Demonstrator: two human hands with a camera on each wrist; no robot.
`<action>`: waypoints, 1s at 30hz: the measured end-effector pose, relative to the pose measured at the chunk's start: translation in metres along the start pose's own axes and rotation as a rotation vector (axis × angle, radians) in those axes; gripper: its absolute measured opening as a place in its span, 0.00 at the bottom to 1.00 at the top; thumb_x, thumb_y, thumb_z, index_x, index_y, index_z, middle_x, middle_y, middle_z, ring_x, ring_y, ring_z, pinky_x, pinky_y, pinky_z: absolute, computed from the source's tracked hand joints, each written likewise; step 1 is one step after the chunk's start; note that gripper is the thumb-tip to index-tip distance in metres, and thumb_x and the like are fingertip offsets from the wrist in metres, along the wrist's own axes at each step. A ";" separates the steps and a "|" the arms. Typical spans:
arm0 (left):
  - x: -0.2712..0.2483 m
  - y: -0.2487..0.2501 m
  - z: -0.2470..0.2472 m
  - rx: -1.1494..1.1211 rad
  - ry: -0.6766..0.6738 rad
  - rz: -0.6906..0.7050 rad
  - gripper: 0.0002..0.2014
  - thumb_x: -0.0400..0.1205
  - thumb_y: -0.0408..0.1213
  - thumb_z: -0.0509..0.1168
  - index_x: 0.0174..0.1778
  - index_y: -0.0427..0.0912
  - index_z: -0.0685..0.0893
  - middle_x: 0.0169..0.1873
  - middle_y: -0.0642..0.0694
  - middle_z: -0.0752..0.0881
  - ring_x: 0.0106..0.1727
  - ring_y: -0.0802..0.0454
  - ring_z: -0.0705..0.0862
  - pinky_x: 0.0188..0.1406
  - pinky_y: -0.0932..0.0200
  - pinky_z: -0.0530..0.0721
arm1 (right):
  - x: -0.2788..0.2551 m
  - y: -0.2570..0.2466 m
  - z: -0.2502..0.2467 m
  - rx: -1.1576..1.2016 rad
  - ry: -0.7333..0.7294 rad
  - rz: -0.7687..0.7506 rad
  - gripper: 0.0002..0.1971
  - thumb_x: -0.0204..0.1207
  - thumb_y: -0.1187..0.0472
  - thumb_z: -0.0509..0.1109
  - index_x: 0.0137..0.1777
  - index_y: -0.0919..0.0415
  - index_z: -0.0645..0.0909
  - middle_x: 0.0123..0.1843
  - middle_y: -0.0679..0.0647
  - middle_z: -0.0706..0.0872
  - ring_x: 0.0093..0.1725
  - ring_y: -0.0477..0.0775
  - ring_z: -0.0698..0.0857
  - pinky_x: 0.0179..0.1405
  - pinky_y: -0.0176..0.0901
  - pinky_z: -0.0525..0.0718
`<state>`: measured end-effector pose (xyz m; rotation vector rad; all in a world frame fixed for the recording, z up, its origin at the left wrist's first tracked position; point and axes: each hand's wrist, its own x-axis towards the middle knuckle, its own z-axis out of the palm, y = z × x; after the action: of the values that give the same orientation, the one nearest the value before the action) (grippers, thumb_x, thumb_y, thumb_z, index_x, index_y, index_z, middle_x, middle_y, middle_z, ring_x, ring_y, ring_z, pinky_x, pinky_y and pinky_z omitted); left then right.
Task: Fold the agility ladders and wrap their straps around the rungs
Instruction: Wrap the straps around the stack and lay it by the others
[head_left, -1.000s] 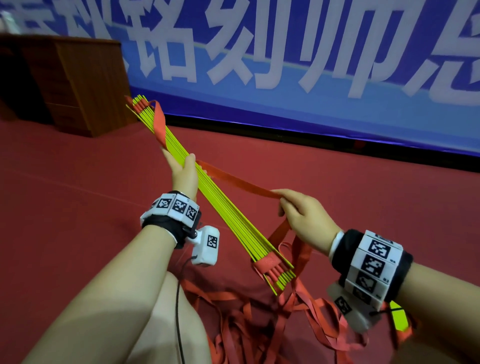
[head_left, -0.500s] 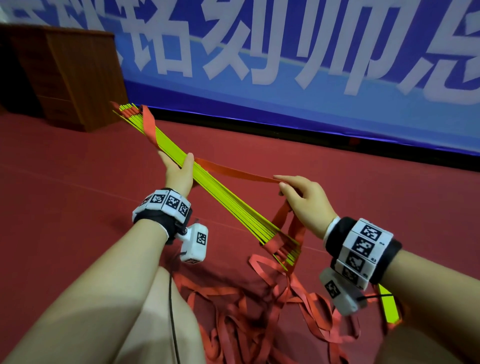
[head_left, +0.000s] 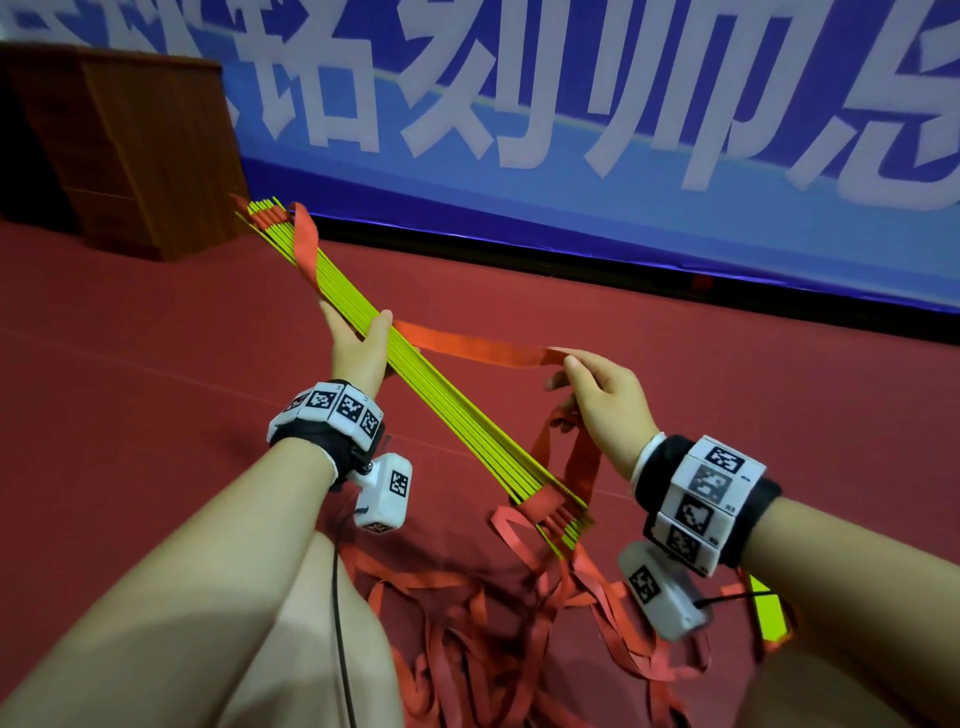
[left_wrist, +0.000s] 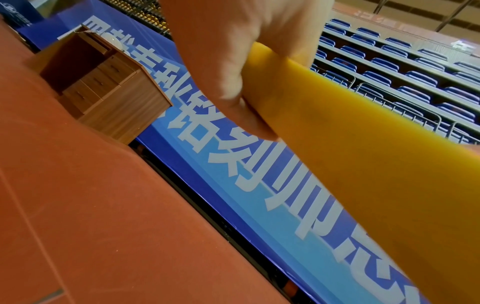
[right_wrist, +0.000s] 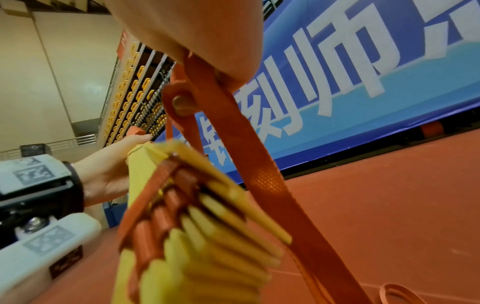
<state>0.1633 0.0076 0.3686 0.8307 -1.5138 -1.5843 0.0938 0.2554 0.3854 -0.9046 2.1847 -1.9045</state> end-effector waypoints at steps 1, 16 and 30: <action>0.003 -0.003 0.000 -0.035 -0.013 0.003 0.53 0.74 0.55 0.72 0.85 0.59 0.41 0.82 0.44 0.65 0.79 0.40 0.69 0.78 0.40 0.67 | -0.002 -0.001 0.000 0.019 -0.008 -0.031 0.13 0.87 0.63 0.57 0.60 0.53 0.83 0.40 0.56 0.85 0.25 0.49 0.80 0.27 0.45 0.85; -0.011 0.013 0.005 -0.005 0.009 -0.007 0.46 0.77 0.39 0.64 0.86 0.52 0.43 0.75 0.40 0.72 0.57 0.39 0.86 0.62 0.50 0.82 | -0.024 -0.025 0.000 -0.024 -0.147 -0.351 0.16 0.86 0.66 0.57 0.64 0.49 0.81 0.43 0.51 0.86 0.30 0.46 0.80 0.30 0.35 0.81; -0.006 0.020 0.008 -0.392 0.015 -0.014 0.44 0.84 0.27 0.59 0.84 0.59 0.36 0.46 0.38 0.85 0.37 0.48 0.89 0.39 0.49 0.90 | -0.053 -0.001 0.019 -0.511 -0.591 -0.509 0.21 0.83 0.56 0.55 0.70 0.61 0.80 0.57 0.54 0.88 0.54 0.45 0.83 0.55 0.29 0.72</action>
<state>0.1612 0.0167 0.3885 0.6276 -1.1333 -1.8023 0.1462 0.2651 0.3662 -1.9593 2.1900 -0.9612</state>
